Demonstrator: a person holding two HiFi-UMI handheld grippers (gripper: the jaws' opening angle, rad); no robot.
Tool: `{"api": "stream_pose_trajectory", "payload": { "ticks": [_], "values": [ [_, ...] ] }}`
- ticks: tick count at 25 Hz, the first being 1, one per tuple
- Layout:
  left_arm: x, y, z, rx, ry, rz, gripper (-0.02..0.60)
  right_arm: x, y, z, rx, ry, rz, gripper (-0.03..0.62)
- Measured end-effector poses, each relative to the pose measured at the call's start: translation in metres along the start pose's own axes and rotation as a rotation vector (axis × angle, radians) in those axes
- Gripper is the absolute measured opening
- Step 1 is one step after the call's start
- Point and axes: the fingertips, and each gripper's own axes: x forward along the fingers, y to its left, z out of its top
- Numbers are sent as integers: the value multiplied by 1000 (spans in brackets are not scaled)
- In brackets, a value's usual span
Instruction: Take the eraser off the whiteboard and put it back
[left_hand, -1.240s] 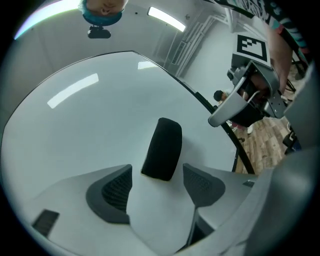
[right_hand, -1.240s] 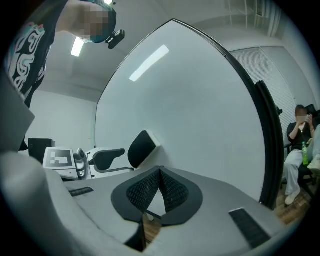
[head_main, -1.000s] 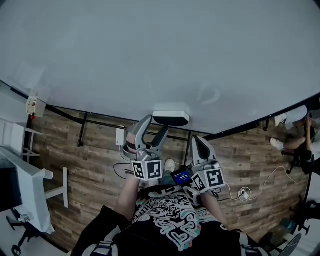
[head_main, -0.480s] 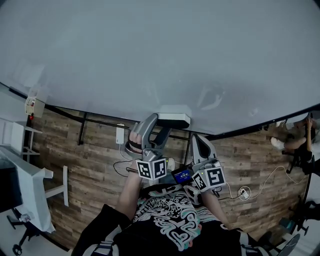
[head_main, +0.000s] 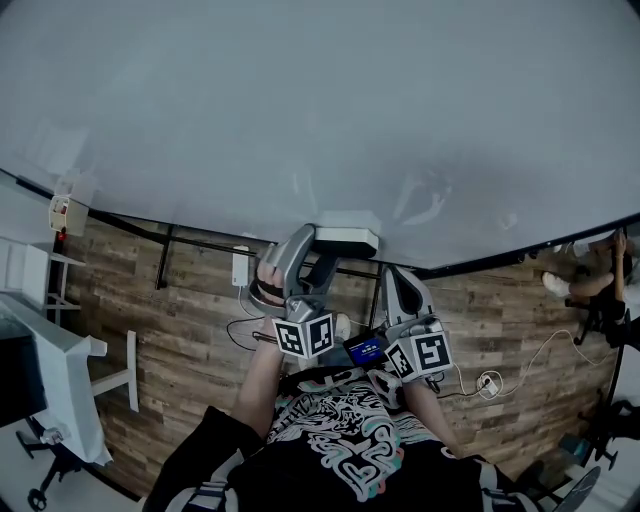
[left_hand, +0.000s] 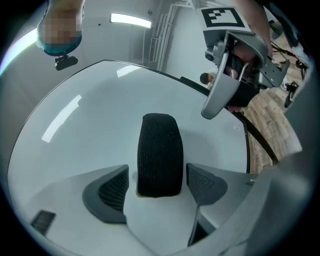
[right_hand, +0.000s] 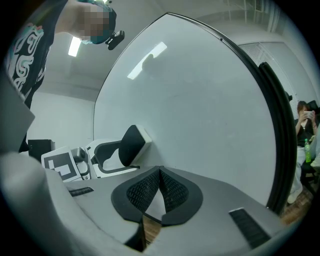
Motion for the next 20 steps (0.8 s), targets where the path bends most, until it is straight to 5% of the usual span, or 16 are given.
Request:
{"api": "stream_pose_trajectory", "payload": {
  "ticks": [4, 6, 20],
  "values": [
    [-1, -1, 4, 26, -14, 4, 337, -1, -2, -1, 1, 3, -2, 15],
    [-1, -2, 4, 46, -12, -9, 261, -1, -2, 0, 3, 1, -2, 14],
    [-3, 0, 4, 72, 1, -12, 258, -9, -6, -1, -3, 7, -21, 14]
  ]
}}
